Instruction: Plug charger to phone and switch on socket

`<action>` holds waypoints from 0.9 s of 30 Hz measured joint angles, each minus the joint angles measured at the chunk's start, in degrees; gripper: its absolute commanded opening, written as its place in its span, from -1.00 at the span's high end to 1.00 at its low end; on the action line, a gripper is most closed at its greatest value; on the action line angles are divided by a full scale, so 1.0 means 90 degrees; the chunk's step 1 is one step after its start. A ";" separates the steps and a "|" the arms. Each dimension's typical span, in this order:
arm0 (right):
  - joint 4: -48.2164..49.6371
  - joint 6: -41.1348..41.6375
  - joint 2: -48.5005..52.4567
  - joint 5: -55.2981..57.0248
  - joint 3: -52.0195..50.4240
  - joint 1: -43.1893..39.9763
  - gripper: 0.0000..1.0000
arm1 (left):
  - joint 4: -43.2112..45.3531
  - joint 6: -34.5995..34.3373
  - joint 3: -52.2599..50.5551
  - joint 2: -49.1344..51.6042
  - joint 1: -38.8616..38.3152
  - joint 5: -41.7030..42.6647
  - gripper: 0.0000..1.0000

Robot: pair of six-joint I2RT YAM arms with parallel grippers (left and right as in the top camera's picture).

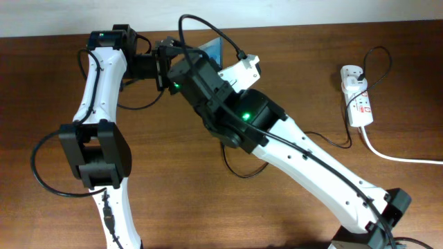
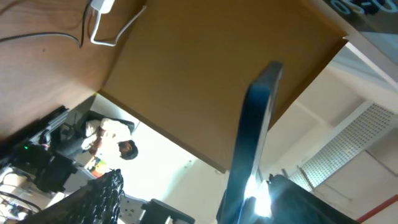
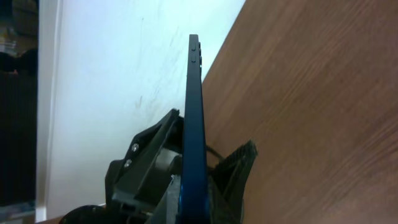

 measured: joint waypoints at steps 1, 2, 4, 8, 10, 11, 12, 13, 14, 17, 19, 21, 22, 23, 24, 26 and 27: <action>-0.0102 0.0138 0.0000 -0.0061 0.0000 0.0000 0.91 | 0.0000 -0.0061 0.0000 0.0000 0.0000 0.0007 -0.54; -0.0160 0.0279 0.0000 -0.0095 0.0000 0.0000 0.91 | 0.0002 -0.0151 0.0000 0.0000 0.0000 0.0019 -0.52; -0.0240 0.0590 0.0000 -0.0124 0.0000 0.0000 0.91 | 0.0002 -0.0250 0.0000 0.0000 0.0000 0.0019 -0.47; -0.0797 0.1452 0.0000 -0.0163 0.0000 0.0000 0.91 | -0.0002 -0.0600 0.0000 0.0000 0.0000 0.0022 -0.41; -0.0826 0.1732 0.0000 -0.0165 0.0000 0.0000 0.91 | -0.0002 -0.0682 0.0000 0.0000 0.0000 0.0022 -0.42; -0.0826 0.1824 0.0000 -0.0168 0.0000 0.0000 0.92 | -0.0015 -0.0714 0.0000 0.0000 0.0000 0.0019 -0.42; -0.0823 0.1870 0.0002 -0.0170 0.0000 0.0000 0.91 | -0.0024 -0.0724 0.0000 0.0000 0.0000 0.0022 -0.42; -0.0811 0.1938 0.0002 -0.0182 0.0000 0.0000 0.91 | -0.0022 -0.0736 0.0000 0.0000 0.0002 0.0022 -0.42; -0.0772 0.1967 0.0005 -0.0185 0.0000 0.0000 0.91 | -0.0024 -0.0748 0.0000 0.0000 0.0002 0.0022 -0.42; -0.0566 0.2016 0.0032 -0.0187 0.0000 0.0000 0.92 | -0.0024 -0.0767 0.0000 0.0000 0.0000 0.0019 -0.40; -0.0425 0.2030 0.0078 -0.0185 0.0000 0.0000 0.92 | -0.0024 -0.0772 0.0000 0.0000 0.0002 0.0022 -0.39; -0.0386 0.2035 0.0146 -0.0187 0.0000 0.0000 0.91 | -0.0024 -0.0770 0.0000 0.0000 0.0000 0.0022 -0.36; -0.0381 0.2033 0.0177 -0.0192 0.0000 0.0000 0.91 | -0.0024 -0.0772 0.0000 0.0000 0.0002 0.0022 -0.37; -0.0376 0.2038 0.0202 -0.0211 0.0000 0.0000 0.91 | -0.0024 -0.0772 0.0000 0.0000 0.0000 0.0022 -0.35; -0.0374 0.2033 0.0216 -0.0245 0.0000 0.0000 0.91 | -0.0024 -0.0772 0.0000 0.0000 0.0000 0.0022 -0.30; -0.0325 0.2033 0.0223 -0.0301 0.0000 0.0000 0.91 | -0.0024 -0.0780 0.0000 0.0000 0.0002 0.0019 -0.15; -0.0299 0.2030 0.0223 -0.0313 0.0000 0.0000 0.91 | -0.0024 -0.0792 0.0000 0.0000 0.0002 0.0019 -0.03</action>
